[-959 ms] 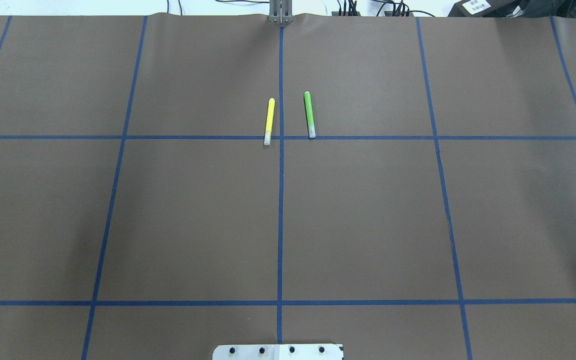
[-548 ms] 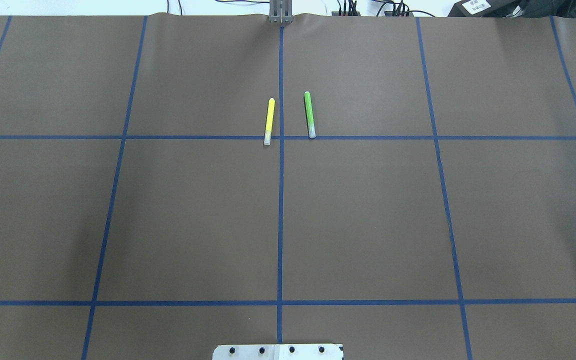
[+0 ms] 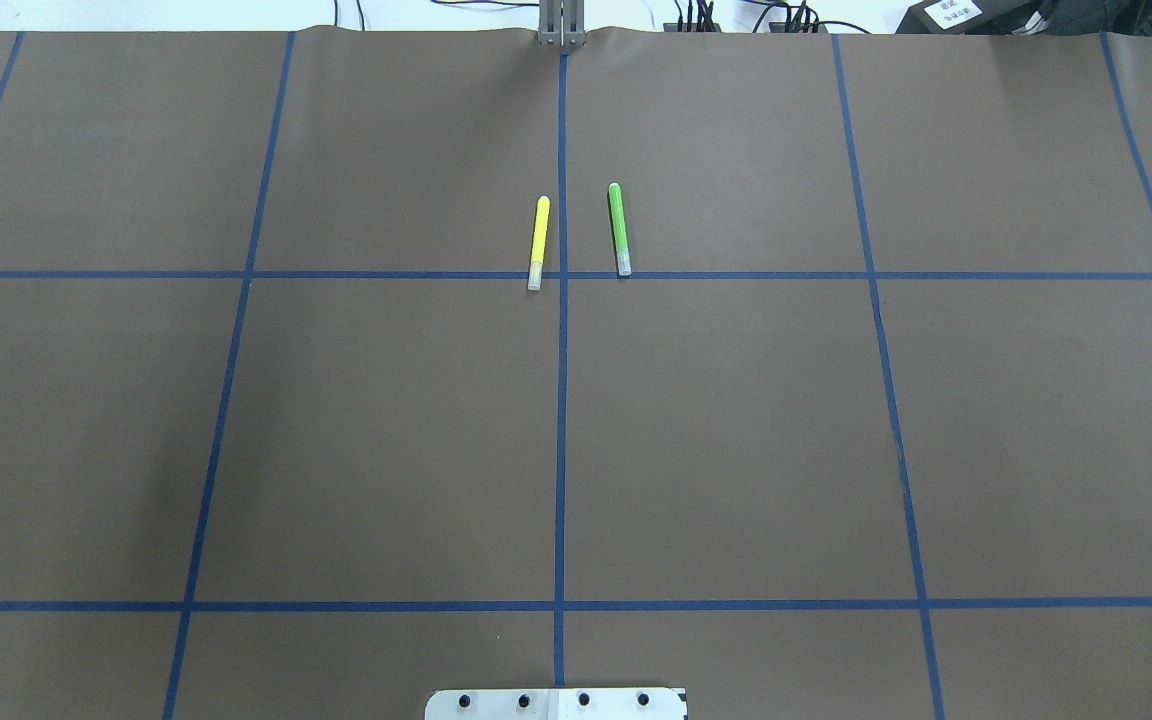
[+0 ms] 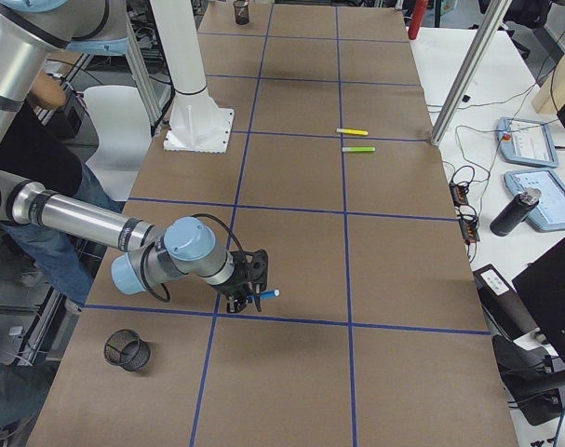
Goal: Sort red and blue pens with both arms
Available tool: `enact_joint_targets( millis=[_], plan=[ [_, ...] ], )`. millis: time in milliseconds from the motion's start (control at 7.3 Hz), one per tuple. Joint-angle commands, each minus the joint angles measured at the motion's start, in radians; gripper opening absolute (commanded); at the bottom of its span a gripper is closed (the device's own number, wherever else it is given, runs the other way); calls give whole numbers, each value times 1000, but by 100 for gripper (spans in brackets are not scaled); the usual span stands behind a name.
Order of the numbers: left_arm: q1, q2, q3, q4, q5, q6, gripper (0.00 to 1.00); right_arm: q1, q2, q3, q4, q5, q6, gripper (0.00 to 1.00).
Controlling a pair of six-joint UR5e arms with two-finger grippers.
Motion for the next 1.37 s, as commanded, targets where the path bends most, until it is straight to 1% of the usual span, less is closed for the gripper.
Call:
enact_joint_targets(
  millis=[0,137,274,411,548,685,822,959,1095,1232],
  plan=[
    [0,0,0,1,0,0,100,46,-83,-70,183,30,0,0],
    [0,0,0,-1,0,0,100,67,-126,-71,231,45,0,0],
    [0,0,-2,-1,0,0,100,81,-190,-74,313,45,0,0],
    [0,0,-2,-1,0,0,100,104,-236,-97,394,47,-3,0],
    [0,0,0,-1,0,0,100,139,-238,-205,521,70,0,0],
    [0,0,-2,-1,0,0,100,193,-241,-282,624,120,0,0],
    [0,0,0,-1,0,0,100,221,-252,-291,637,160,0,0],
    [0,2,-5,-1,0,0,100,262,-275,-297,682,163,0,0],
    [0,2,-5,-1,0,0,100,265,-292,-301,706,163,0,0],
    [0,2,-6,-1,0,0,100,268,-292,-301,707,163,0,0]
  ],
)
